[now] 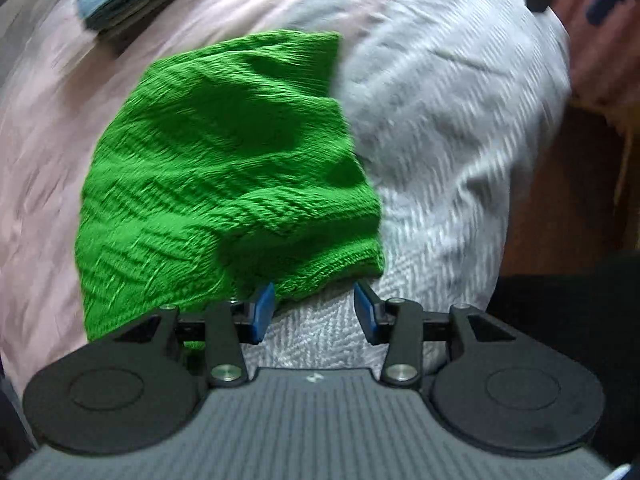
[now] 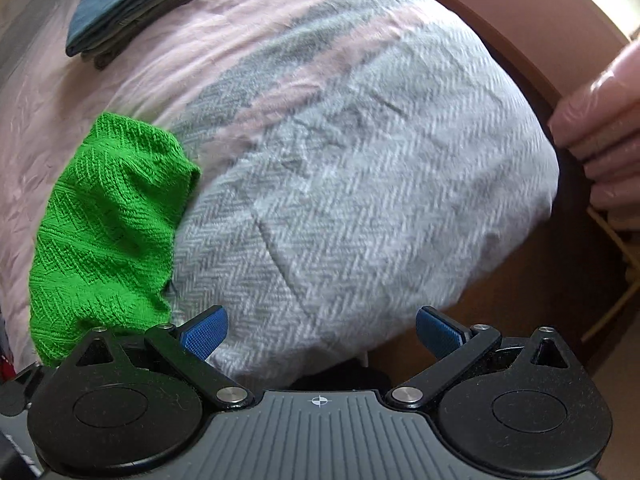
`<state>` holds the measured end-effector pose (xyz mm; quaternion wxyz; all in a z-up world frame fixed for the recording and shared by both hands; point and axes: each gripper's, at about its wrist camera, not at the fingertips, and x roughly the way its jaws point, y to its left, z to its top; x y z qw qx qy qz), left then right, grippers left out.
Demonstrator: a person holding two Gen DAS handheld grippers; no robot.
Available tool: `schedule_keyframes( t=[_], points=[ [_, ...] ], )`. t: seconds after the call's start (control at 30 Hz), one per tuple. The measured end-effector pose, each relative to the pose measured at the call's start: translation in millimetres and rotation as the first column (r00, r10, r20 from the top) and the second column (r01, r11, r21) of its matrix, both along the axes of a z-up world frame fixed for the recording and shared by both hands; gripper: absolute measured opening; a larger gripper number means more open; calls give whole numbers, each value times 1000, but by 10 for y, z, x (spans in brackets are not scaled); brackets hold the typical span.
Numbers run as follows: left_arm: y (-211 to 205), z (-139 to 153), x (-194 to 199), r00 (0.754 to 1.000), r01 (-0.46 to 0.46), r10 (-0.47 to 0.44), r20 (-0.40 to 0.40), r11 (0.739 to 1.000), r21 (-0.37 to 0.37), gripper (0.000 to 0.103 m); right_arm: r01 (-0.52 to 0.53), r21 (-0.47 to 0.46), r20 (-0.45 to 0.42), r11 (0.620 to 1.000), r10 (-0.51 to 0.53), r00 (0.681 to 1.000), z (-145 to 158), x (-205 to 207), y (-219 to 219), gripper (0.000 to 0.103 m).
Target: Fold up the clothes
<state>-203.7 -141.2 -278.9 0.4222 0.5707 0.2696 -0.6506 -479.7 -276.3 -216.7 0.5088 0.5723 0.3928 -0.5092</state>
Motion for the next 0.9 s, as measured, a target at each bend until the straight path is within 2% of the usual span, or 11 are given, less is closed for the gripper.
schedule_keyframes(
  t=[0.27, 0.63, 0.67, 0.7, 0.77, 0.8, 0.9],
  points=[
    [-29, -55, 78, 999, -32, 32, -9, 999, 33, 40, 29, 29, 1, 999, -29, 1000, -86, 117, 174, 103],
    [29, -184, -2, 999, 43, -43, 11, 999, -10, 40, 6, 16, -15, 1000, -5, 1000, -77, 178, 109, 103],
    [55, -224, -28, 996, 83, -82, 34, 996, -23, 40, 5, 19, -20, 1000, -4, 1000, -82, 159, 101, 103],
    [98, -286, -70, 986, 150, -147, 73, 988, -42, 40, 4, 21, -22, 1000, -4, 1000, -86, 155, 101, 103],
    [183, -410, -152, 950, 283, -270, 156, 956, -71, 40, 4, 25, -26, 1000, -3, 1000, -94, 148, 103, 103],
    [225, -473, -194, 924, 349, -328, 198, 934, -81, 40, 3, 27, -28, 1000, -2, 1000, -98, 145, 104, 103],
    [338, -654, -298, 823, 523, -475, 311, 848, -90, 40, 2, 33, -34, 999, -1, 999, -111, 134, 106, 103]
  ],
)
